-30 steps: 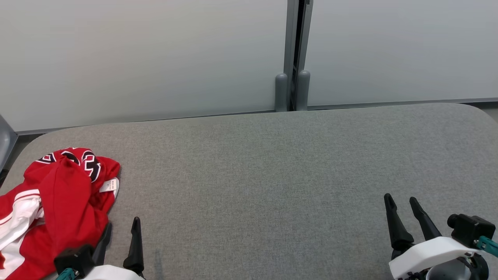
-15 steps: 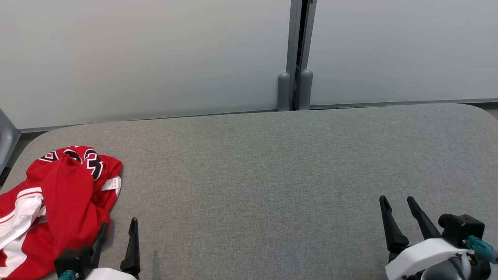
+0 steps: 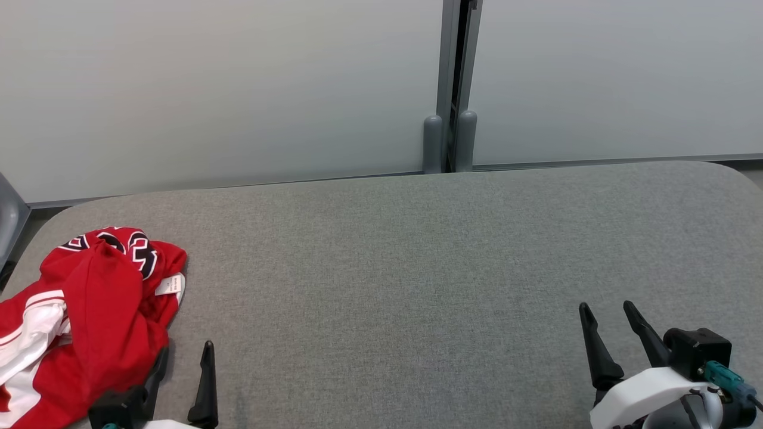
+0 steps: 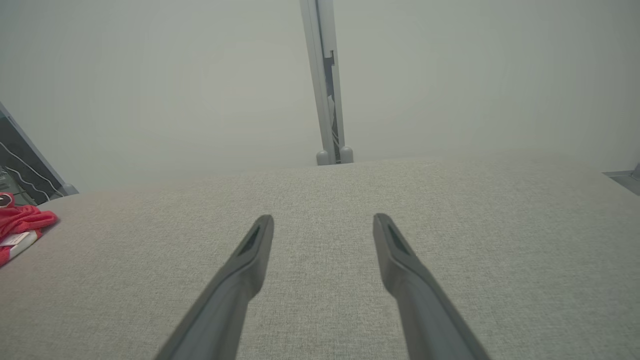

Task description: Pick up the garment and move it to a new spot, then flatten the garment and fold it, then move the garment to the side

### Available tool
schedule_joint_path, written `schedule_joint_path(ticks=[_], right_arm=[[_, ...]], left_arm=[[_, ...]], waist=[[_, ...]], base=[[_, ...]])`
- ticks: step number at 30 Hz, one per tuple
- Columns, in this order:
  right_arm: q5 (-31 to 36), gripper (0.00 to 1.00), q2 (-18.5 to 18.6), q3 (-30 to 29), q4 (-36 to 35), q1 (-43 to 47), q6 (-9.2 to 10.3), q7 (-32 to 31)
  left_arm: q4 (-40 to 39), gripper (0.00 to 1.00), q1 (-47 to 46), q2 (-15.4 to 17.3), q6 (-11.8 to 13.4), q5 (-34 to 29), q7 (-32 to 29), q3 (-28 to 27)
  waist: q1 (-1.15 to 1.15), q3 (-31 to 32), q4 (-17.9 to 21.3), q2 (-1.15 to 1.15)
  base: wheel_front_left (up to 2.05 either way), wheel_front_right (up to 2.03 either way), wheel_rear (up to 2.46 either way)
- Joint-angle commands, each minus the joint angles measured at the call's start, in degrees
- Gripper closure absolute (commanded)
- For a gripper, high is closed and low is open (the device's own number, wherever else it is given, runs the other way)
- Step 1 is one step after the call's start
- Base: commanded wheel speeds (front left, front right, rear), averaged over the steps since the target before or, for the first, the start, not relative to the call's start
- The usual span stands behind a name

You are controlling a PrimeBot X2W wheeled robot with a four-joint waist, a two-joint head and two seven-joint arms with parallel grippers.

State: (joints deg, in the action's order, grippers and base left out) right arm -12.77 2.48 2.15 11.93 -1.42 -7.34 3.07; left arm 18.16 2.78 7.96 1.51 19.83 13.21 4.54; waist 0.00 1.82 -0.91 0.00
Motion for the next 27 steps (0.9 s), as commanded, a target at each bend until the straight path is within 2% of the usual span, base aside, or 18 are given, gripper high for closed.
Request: schedule_joint_path(ticks=[1,13,27], right_arm=[[1.1,0.00,0.5,-0.3,-0.1,0.4,-0.24,0.4],[4.6,0.00,0.6,-0.2,0.2,0.4,-0.20,0.7],[5.0,0.00,0.6,-0.3,0.5,0.4,-0.20,0.4]], left_arm=[[-0.3,0.00,0.2,0.2,-0.2,0.0,0.1,-0.3],[-3.4,0.00,2.2,0.7,1.8,-3.9,-1.6,0.4],[-6.9,0.00,3.9,0.0,3.1,-2.8,-3.1,0.8]], waist=[[0.00,0.1,0.0,0.00],[0.00,0.4,-0.2,0.00],[0.00,0.6,-0.4,0.00]], base=[[0.00,0.00,0.00],[0.00,0.00,0.00],[0.00,0.00,0.00]])
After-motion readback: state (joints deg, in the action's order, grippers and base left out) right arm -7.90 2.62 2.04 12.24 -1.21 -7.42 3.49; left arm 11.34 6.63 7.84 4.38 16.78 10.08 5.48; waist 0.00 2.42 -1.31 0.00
